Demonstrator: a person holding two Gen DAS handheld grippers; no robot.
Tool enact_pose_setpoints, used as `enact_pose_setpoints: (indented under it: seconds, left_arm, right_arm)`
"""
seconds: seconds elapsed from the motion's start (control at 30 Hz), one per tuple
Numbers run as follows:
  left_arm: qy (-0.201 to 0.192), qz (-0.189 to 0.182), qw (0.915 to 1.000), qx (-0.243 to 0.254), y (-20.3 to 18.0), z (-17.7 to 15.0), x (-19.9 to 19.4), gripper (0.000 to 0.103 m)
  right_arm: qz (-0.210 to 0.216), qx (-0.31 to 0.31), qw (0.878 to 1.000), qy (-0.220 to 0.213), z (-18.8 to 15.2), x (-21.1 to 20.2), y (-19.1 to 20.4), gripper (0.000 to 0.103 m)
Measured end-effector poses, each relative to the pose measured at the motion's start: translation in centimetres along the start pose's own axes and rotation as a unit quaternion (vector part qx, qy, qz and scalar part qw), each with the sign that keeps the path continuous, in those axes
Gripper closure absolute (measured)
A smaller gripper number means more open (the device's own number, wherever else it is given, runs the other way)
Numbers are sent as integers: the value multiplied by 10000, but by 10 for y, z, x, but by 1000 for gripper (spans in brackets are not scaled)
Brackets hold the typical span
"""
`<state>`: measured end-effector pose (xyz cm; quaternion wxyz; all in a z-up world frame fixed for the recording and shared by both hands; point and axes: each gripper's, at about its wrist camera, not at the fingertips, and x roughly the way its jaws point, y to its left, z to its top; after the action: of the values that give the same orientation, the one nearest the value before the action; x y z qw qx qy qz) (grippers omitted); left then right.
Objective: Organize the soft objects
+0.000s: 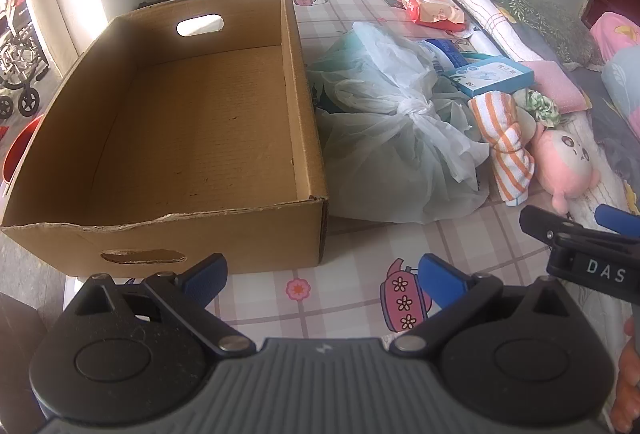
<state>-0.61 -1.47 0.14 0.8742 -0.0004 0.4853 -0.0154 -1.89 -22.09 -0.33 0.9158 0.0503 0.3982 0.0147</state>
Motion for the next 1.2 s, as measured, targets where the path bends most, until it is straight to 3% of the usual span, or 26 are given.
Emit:
enact_pose_setpoints:
  seconds: [0.43, 0.77, 1.0, 1.2]
  left_arm:
    - [-226, -38, 9994, 265, -1, 15, -12, 1]
    - [-470, -506, 9921, 1050, -6, 105, -28, 1]
    - [-666, -1129, 9827, 1308, -27, 164, -2, 1]
    - [-617, -1666, 9615, 2097, -79, 185, 42, 6]
  right_arm:
    - [-43, 141, 9998, -143, 6, 2, -12, 1]
    - [351, 374, 9919, -1160, 68, -14, -67, 1]
    - [481, 1094, 9835, -1361, 124, -5, -130, 1]
    - [1072, 2039, 9690, -888, 128, 33, -168, 2]
